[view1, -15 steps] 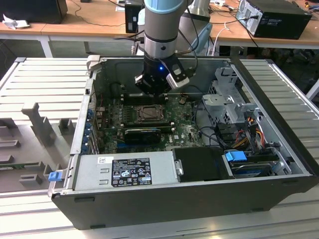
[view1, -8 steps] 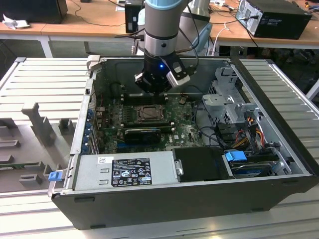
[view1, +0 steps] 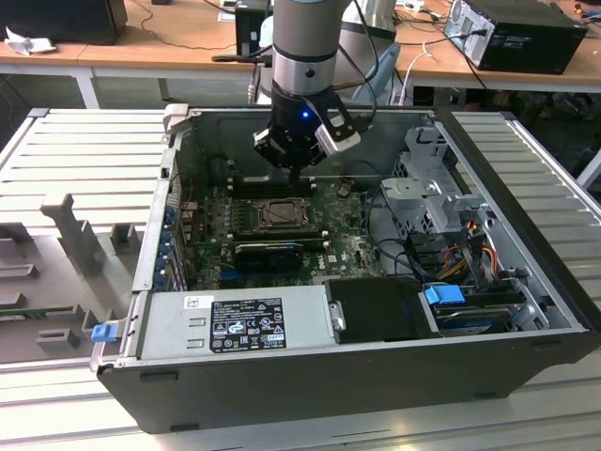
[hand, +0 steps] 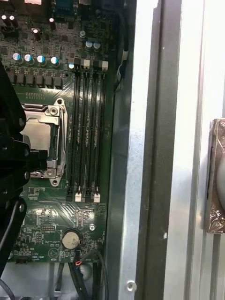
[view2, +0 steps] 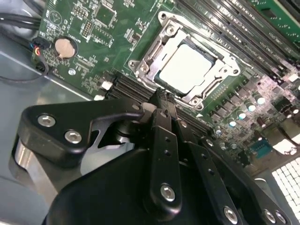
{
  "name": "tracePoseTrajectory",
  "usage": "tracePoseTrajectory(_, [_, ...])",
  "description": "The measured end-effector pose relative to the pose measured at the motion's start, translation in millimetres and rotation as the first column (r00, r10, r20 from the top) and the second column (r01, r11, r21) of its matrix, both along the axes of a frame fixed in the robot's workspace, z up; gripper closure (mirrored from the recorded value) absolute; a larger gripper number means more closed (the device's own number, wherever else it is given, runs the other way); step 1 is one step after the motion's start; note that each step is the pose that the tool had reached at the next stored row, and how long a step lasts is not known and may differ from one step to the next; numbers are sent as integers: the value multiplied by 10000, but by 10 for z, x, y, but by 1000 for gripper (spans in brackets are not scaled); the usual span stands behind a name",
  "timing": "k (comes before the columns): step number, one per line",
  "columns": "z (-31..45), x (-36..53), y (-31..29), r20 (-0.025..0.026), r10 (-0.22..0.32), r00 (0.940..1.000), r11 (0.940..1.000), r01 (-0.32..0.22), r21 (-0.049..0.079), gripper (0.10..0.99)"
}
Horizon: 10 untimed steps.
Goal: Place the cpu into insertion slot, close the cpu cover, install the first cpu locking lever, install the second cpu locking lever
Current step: 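Install the second cpu locking lever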
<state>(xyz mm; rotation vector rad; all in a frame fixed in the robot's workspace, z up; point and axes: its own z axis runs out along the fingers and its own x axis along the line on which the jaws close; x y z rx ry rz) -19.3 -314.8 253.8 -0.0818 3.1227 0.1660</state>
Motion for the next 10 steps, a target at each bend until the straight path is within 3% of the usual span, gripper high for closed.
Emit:
tracePoseTrajectory(3, [-11,-5,-75,0,0,10000,10000,0,0,980])
tracePoseTrajectory(10, [-31,-15,-161,-1,1,10000,10000,-1,-1,980])
